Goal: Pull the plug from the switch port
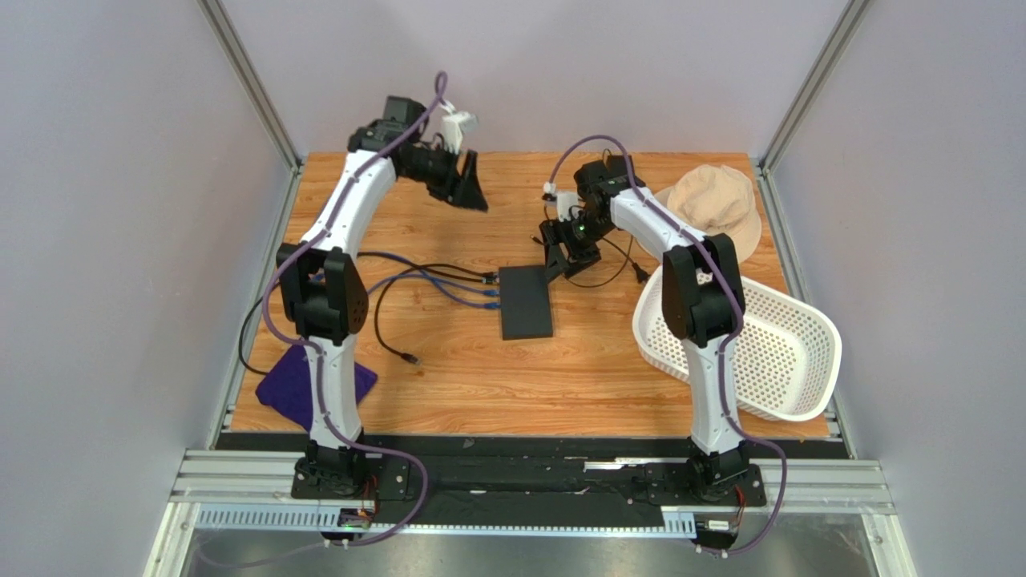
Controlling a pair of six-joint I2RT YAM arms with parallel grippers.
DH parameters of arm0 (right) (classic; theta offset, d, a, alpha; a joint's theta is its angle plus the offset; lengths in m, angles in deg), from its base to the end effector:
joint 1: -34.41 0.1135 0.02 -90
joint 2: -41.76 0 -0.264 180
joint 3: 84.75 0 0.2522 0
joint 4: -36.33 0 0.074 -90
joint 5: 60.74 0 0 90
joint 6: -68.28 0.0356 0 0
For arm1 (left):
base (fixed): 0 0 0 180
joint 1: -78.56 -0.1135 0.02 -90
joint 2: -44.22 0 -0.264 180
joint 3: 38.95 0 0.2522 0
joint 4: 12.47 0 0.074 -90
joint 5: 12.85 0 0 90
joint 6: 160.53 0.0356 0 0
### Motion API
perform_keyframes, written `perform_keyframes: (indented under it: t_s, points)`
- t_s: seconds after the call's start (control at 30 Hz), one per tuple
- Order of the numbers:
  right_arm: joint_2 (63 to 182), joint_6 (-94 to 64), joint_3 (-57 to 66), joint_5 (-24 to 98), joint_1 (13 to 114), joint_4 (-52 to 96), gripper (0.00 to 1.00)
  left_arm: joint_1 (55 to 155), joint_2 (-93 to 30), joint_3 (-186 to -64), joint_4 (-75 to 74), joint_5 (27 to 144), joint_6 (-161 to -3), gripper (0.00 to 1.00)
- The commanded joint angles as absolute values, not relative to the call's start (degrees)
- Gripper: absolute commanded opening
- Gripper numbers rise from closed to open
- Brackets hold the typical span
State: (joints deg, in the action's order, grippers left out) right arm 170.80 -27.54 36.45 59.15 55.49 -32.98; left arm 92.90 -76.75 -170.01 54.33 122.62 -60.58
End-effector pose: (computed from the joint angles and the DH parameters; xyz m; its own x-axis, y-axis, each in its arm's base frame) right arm 0.4223 0.1818 0.1819 -0.8629 -0.4268 -0.2705 -0.5053 0.7296 0.4608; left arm 0.4379 -0.1381 0.3013 -0.7022 0.3046 -0.6436 0.6844 0.5380 -0.4921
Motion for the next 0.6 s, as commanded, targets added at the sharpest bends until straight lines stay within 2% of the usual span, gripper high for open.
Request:
perform_keyframes:
  t_s: [0.0, 0.1, 0.23, 0.37, 0.47, 0.57]
  points:
    - [164.1, -30.6, 40.2, 60.9, 56.0, -31.5, 0.68, 90.9, -88.5, -185.6, 62.5, 119.6, -60.6, 0.68]
    - [165.2, -32.3, 41.9, 60.9, 58.2, -32.0, 0.68, 90.8, -94.2, -189.2, 63.7, 120.6, -62.1, 0.7]
    - [167.3, -34.5, 44.7, 59.1, 60.3, -32.3, 0.66, 90.3, -95.2, -183.9, 59.4, 121.0, -62.4, 0.71]
    - [170.0, -34.9, 45.9, 60.5, 61.0, -32.6, 0.61, 90.2, -95.8, -181.7, 58.2, 123.5, -62.0, 0.66]
    - [171.4, -34.9, 45.6, 62.1, 61.9, -33.1, 0.51, 90.2, -96.1, -179.3, 57.4, 125.6, -62.4, 0.64]
    - [172.7, -34.6, 45.7, 62.5, 62.4, -33.1, 0.36, 90.2, -96.7, -177.9, 57.4, 127.2, -62.8, 0.61]
